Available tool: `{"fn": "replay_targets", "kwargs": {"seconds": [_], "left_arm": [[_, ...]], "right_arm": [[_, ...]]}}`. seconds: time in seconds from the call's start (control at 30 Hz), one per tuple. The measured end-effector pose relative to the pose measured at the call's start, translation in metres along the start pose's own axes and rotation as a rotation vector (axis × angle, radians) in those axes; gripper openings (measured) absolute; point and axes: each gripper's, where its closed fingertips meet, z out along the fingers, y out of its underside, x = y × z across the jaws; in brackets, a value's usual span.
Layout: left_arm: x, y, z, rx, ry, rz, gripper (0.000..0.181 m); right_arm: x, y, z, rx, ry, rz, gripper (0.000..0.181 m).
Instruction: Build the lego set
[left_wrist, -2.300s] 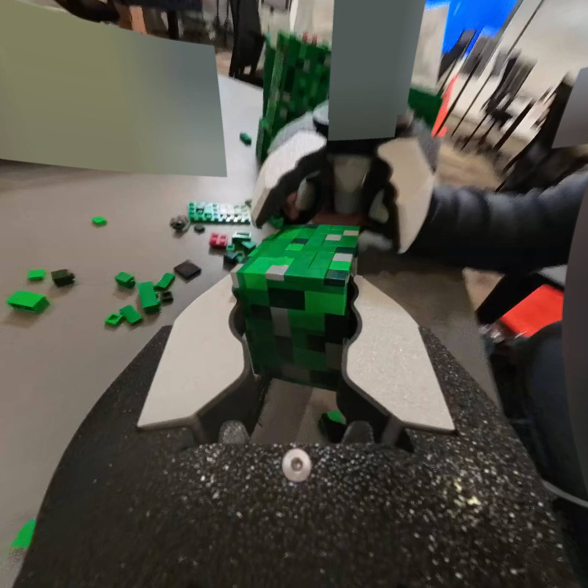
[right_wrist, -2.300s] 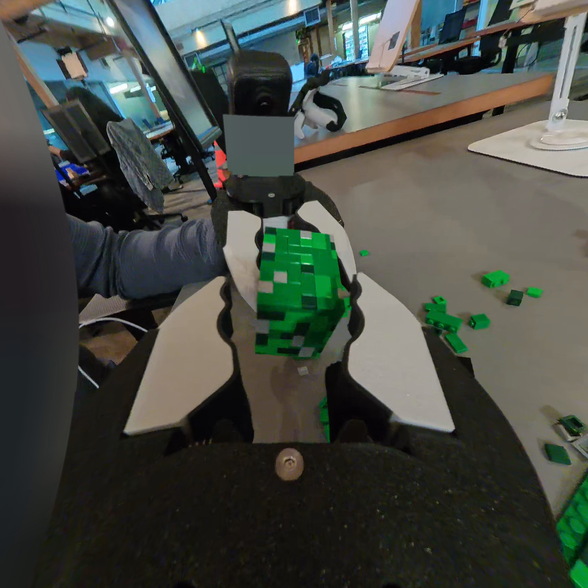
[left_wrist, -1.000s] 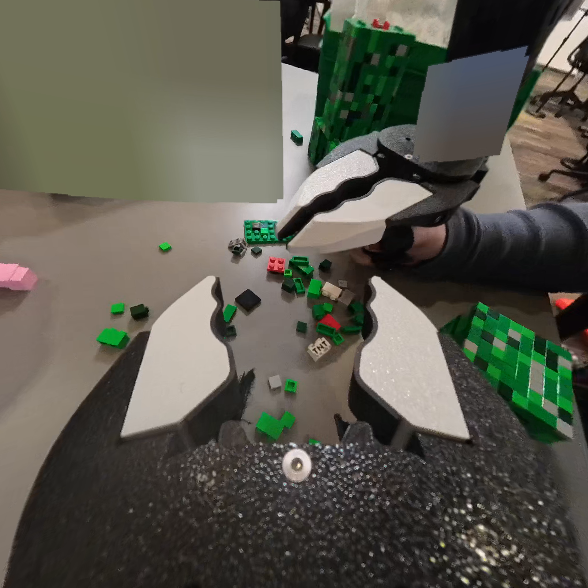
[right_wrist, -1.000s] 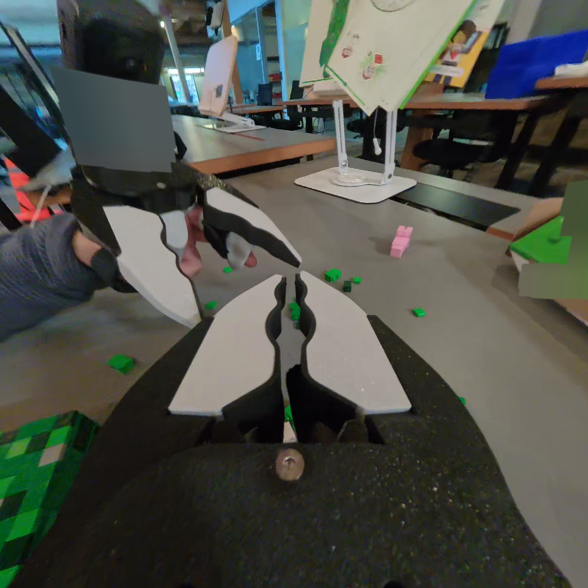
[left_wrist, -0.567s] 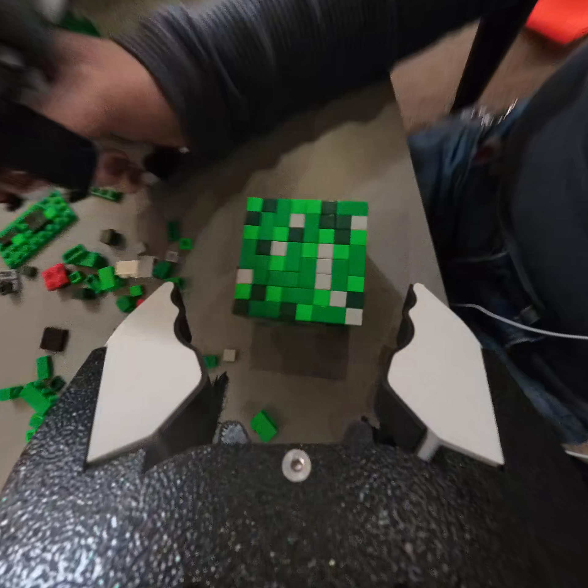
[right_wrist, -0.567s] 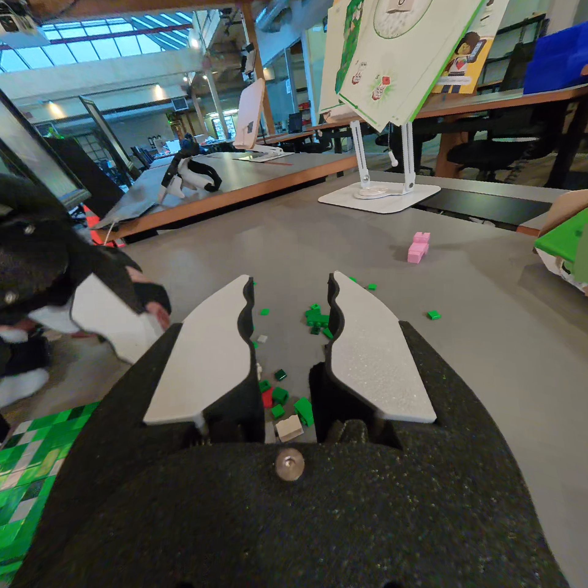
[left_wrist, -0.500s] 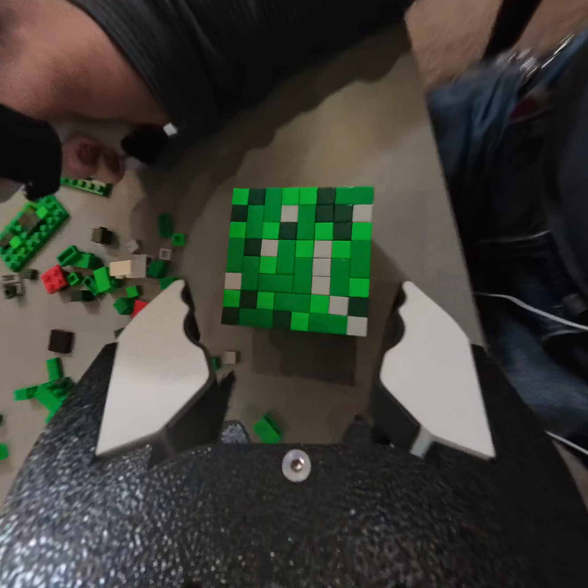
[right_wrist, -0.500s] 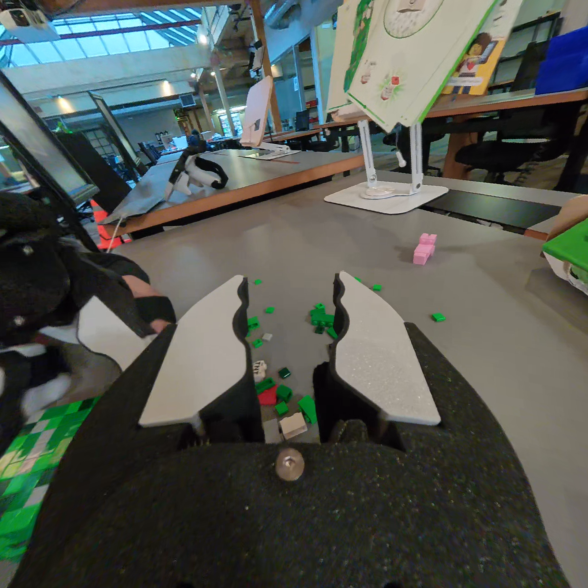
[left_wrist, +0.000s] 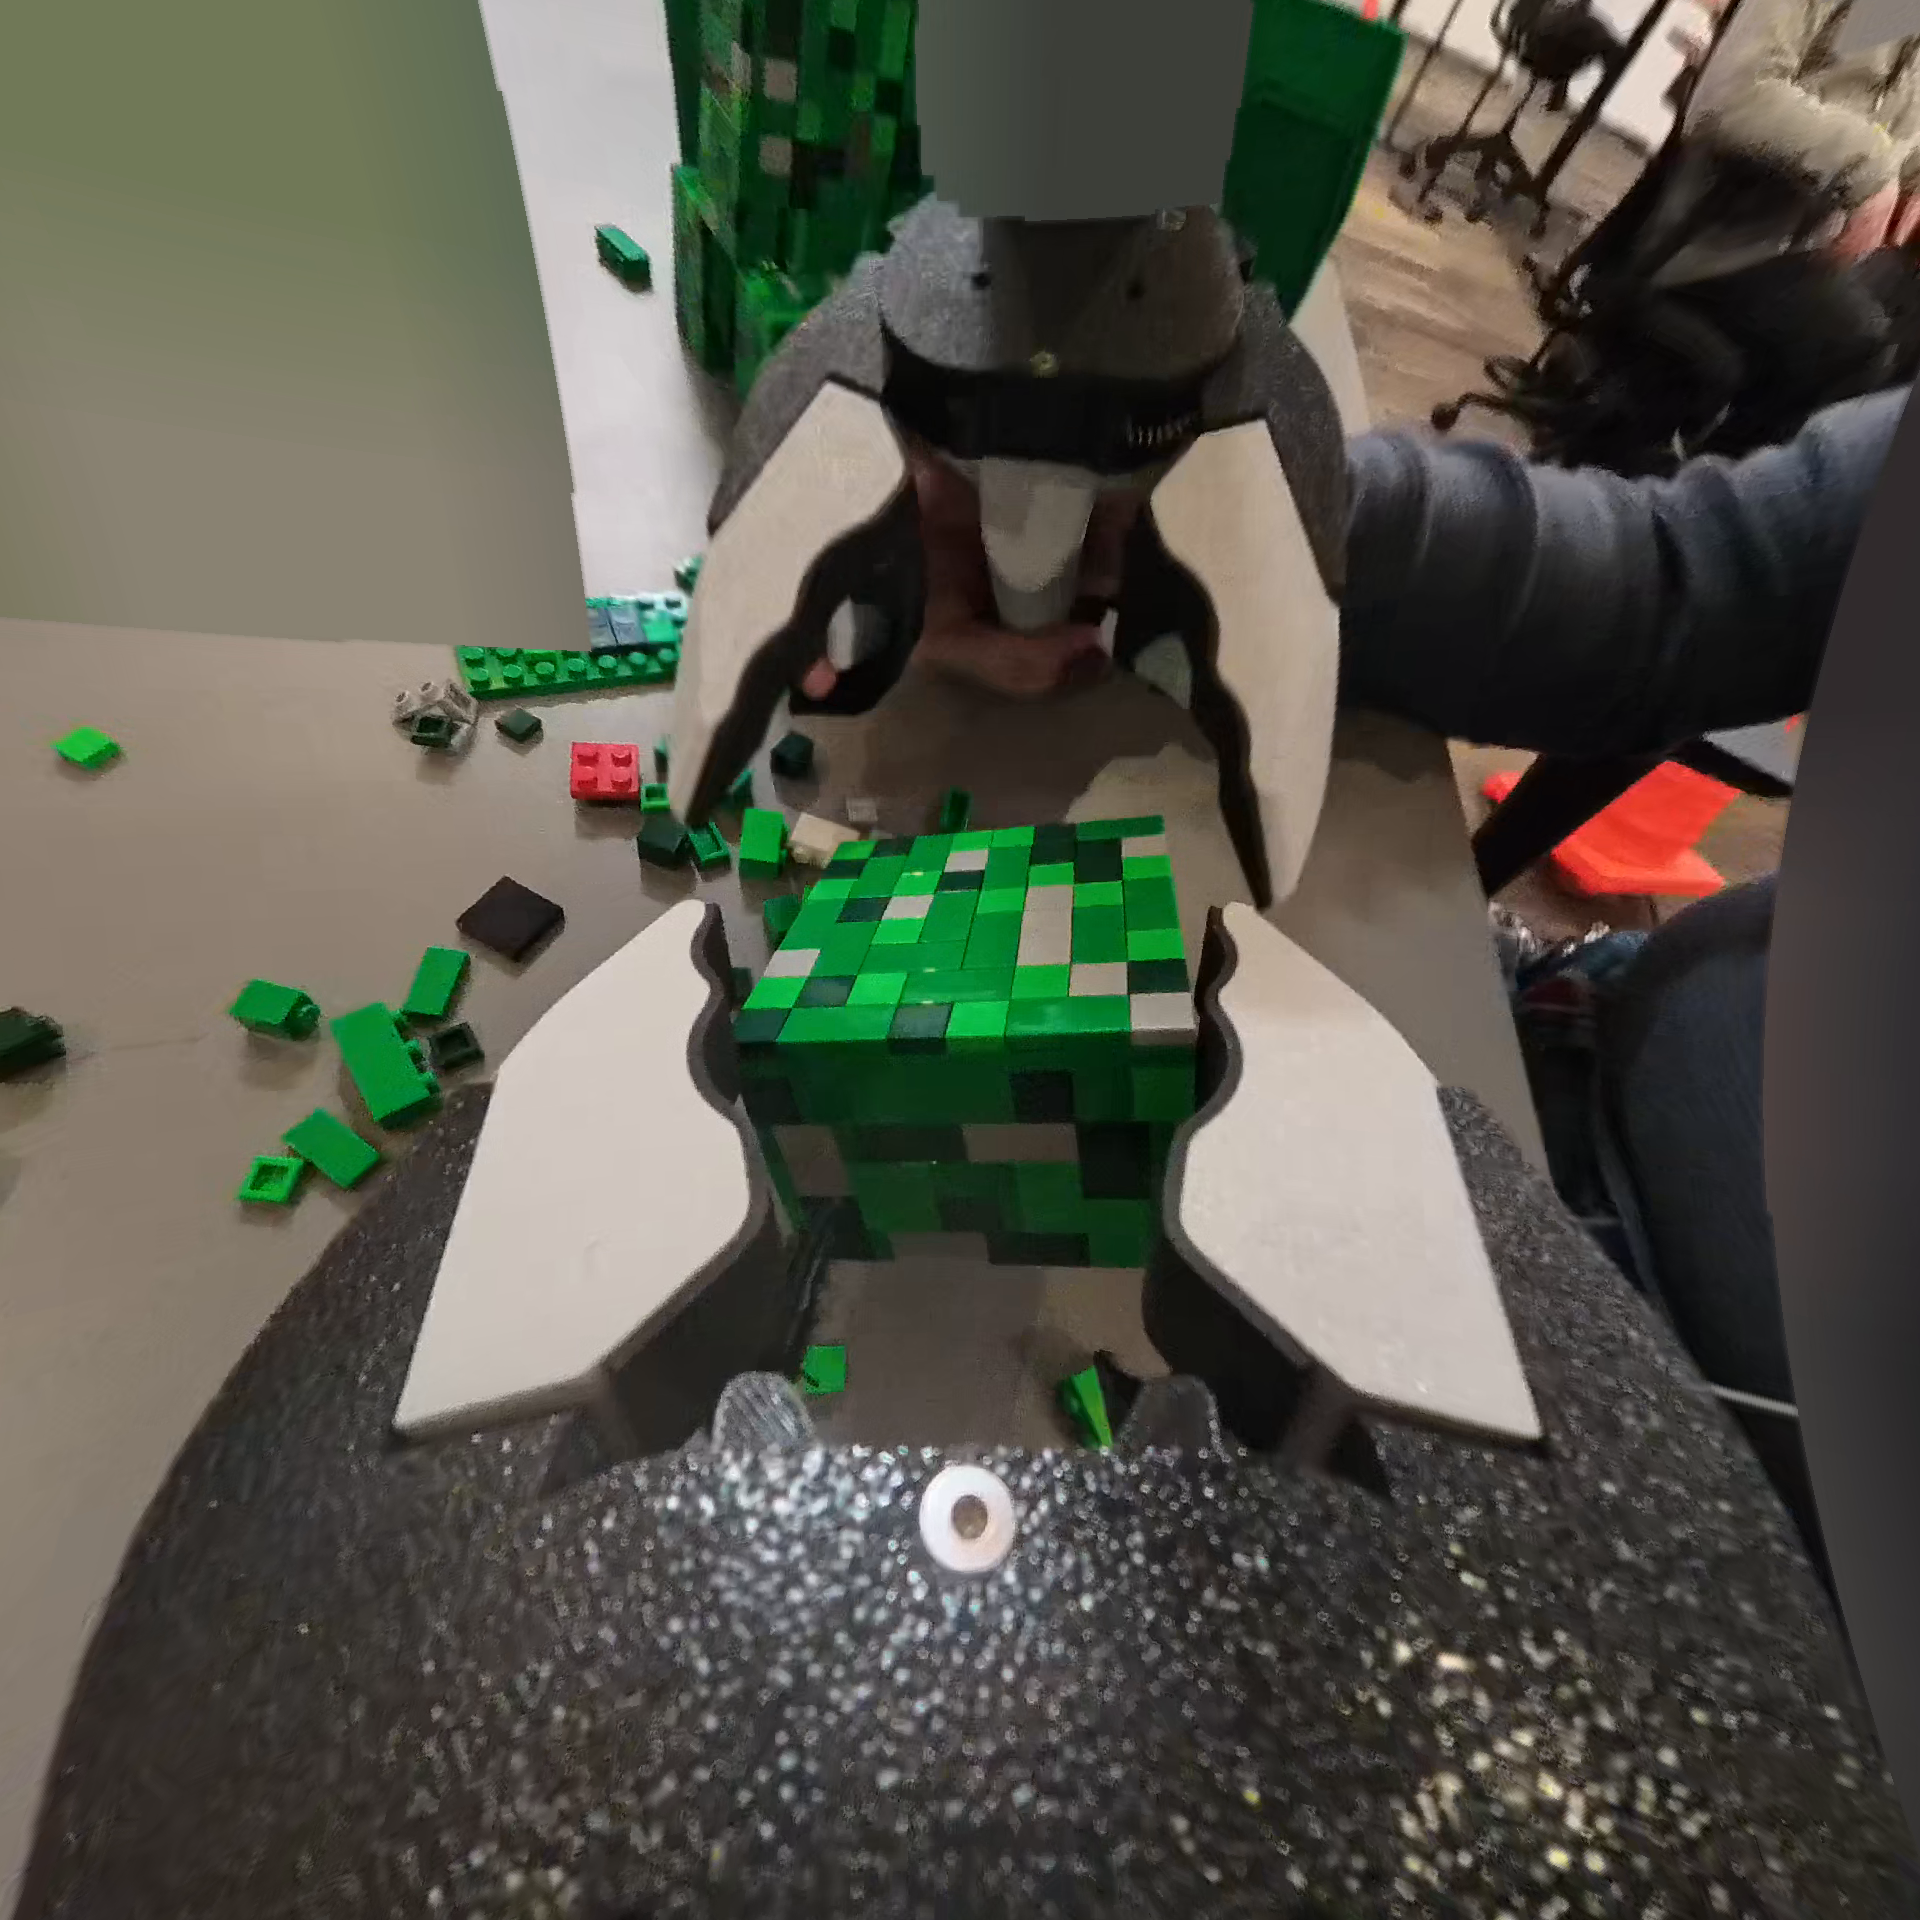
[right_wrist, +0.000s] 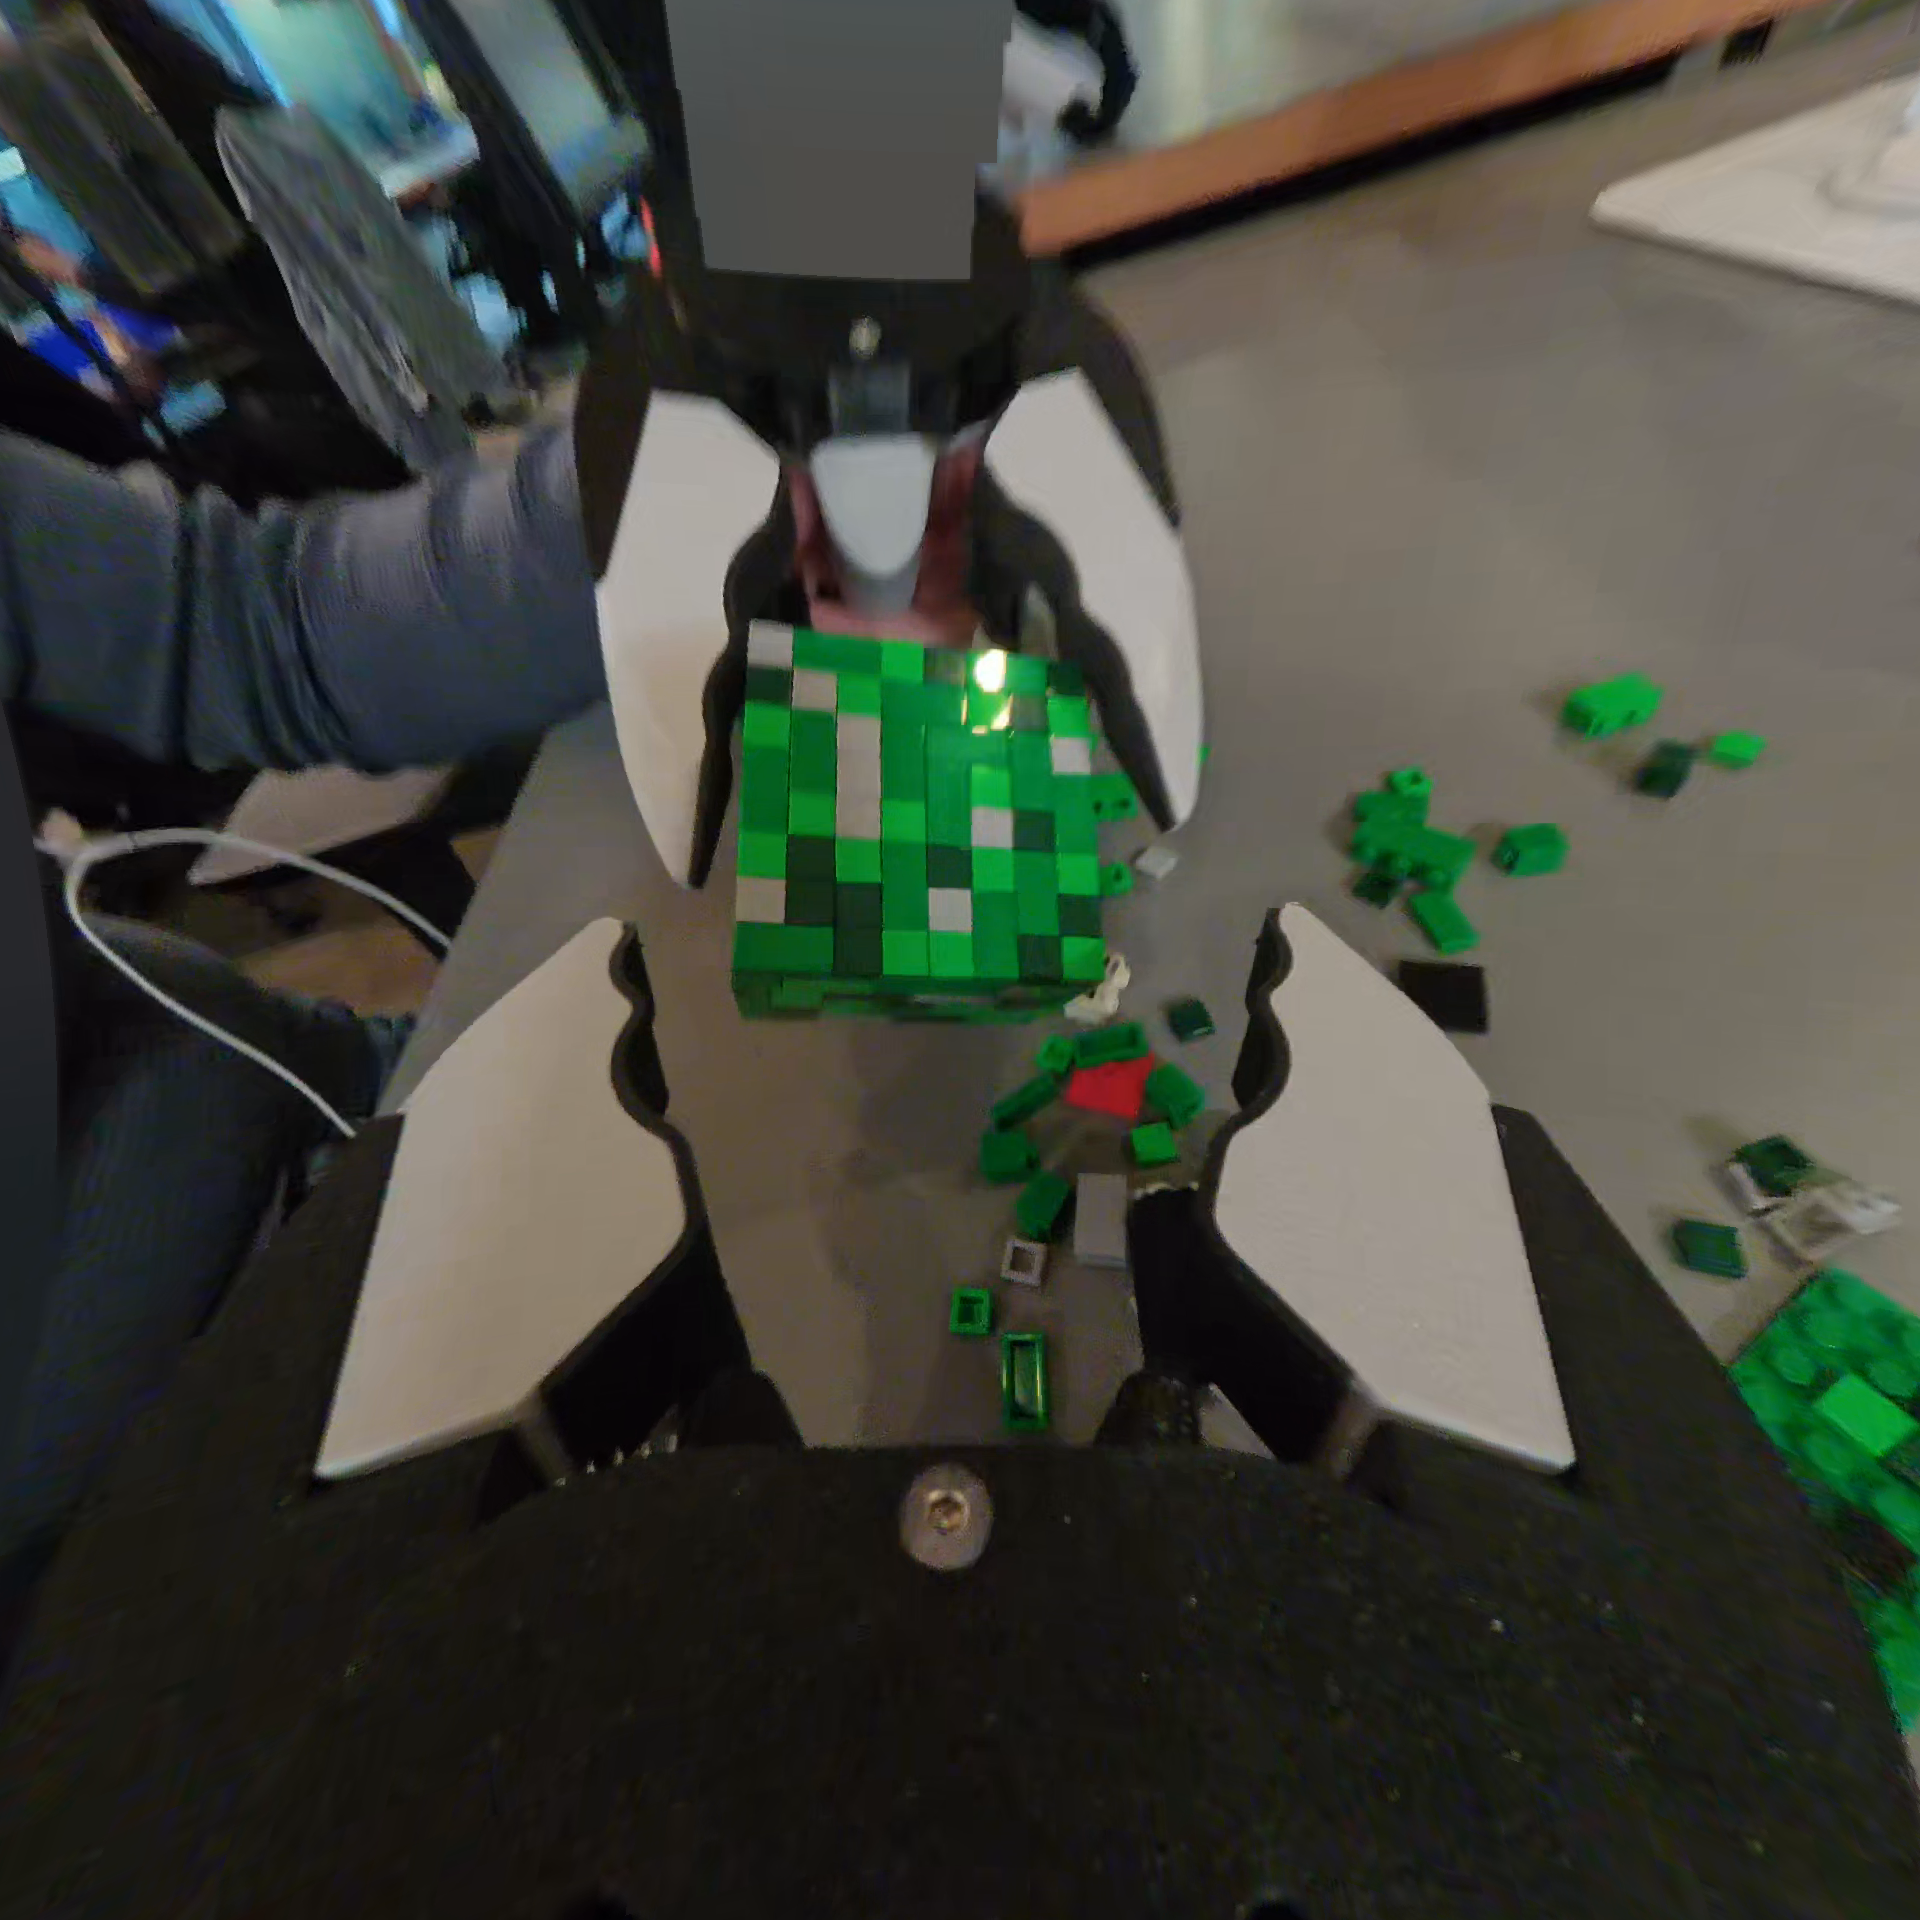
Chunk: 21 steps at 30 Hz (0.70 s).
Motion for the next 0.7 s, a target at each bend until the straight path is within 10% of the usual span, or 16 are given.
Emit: {"fn": "replay_targets", "kwargs": {"seconds": [0.23,0.4,0.7], "left_arm": [[0.006,-0.002,0.015,-0.177,0.025,0.1,0.086],[-0.018,-0.026,-0.005,0.011,-0.112,0.021,0.13],[-0.012,-0.04,-0.007,0.305,0.035,-0.079,0.127]], "right_arm": [[-0.011,0.026,0.02,-0.176,-0.04,-0.079,0.083],[0.007,-0.001,0.004,0.017,-0.002,0.023,0.082],[-0.006,-0.055,-0.03,0.405,-0.218,0.198,0.081]]}}
